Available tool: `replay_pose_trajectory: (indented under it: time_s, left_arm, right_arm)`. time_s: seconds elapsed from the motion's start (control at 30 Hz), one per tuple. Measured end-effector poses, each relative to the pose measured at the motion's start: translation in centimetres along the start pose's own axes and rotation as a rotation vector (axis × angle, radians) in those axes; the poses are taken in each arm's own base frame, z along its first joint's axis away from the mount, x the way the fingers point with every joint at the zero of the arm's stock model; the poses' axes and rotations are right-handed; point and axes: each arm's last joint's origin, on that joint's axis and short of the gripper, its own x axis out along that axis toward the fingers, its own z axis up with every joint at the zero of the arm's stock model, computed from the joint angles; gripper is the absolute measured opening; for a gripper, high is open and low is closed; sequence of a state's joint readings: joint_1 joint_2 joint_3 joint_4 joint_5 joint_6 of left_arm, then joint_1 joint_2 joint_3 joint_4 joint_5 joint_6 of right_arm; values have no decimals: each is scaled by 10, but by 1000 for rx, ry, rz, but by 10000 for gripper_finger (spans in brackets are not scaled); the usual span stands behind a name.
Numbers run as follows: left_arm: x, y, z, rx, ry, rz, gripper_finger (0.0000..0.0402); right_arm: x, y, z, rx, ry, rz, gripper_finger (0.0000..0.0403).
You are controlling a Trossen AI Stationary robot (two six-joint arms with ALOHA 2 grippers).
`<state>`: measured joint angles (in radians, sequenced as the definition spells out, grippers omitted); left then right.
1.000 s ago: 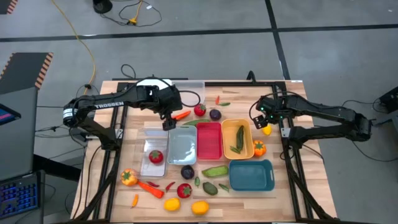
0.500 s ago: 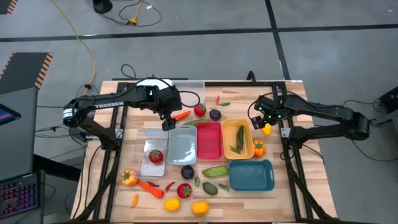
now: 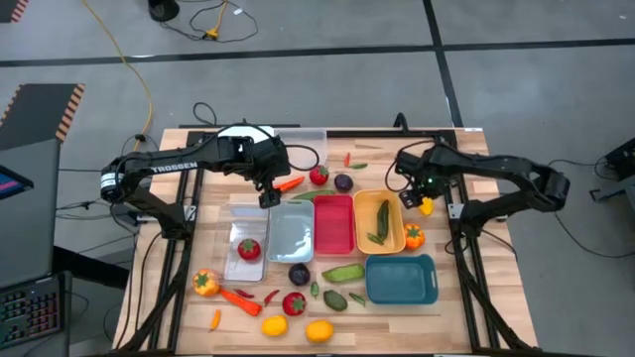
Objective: Sort produce into baskets
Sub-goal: Put the lemon into the blue bin
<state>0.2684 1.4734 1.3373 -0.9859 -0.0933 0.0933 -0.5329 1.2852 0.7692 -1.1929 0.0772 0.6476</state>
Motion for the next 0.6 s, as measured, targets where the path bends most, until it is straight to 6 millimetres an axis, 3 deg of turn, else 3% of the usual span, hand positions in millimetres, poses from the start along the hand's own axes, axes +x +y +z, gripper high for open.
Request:
replay_pose_trajectory:
  time_s: [0.6]
  left_arm:
    - [0, 0, 0, -4, 0, 0, 345]
  right_arm:
    - [41, 11, 21, -19, 217, -149, 290]
